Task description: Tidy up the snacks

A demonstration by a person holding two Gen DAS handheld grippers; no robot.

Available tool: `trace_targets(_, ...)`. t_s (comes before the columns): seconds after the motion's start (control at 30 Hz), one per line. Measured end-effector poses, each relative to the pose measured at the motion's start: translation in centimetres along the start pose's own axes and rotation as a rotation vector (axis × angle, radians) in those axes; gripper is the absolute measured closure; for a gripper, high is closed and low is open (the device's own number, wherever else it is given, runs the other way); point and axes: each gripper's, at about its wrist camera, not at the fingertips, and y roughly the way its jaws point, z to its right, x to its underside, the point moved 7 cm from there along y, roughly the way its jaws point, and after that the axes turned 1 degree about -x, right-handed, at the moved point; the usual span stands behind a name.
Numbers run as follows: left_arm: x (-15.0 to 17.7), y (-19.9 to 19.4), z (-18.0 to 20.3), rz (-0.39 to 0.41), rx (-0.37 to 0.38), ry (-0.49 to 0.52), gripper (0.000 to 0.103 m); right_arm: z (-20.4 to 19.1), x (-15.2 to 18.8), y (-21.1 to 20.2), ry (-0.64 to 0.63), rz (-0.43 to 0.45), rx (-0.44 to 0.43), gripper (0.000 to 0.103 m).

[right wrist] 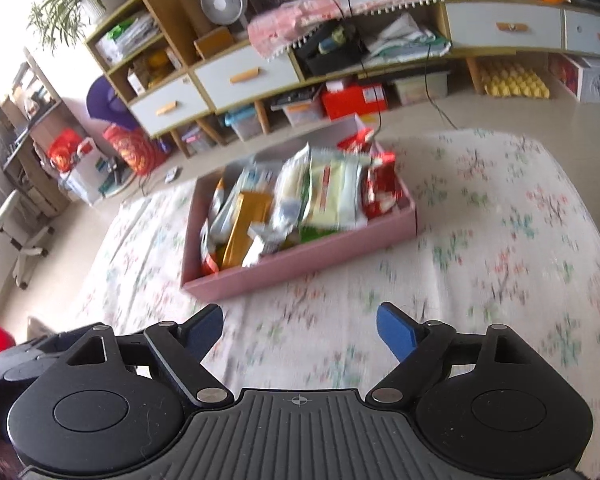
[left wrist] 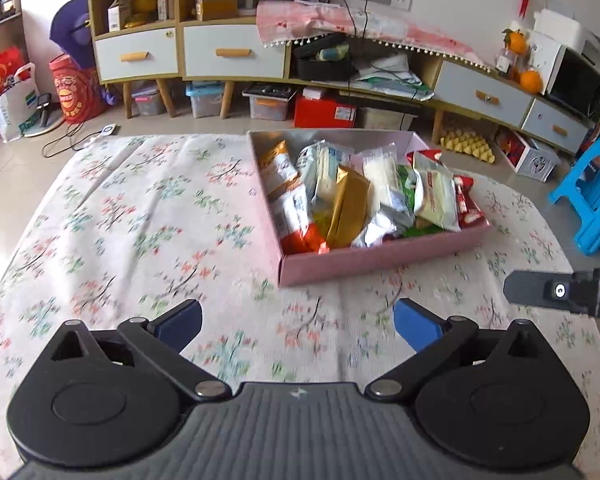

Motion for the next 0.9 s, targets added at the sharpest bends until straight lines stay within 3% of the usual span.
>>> trace_targets(0.13, 1.7, -1.1, -0.3, -0.045, -0.048, -0.007, 0.000, 0.2, 2.0, -1.2, 0.028, -0.024, 0.042, 0.012)
trace_targets(0.37, 3.9, -1.8, -0.4, -0.056, -0.102, 0.032, 0.000, 1.3, 4.1, -2.1, 0.004, -0.048, 0.124, 0.010)
trace_targets(0.9, 4.9, -1.8, -0.5, -0.067, -0.131, 0.032, 0.000, 0.0, 5.3, -1.0, -0.106, -0.054, 0.159, 0.009)
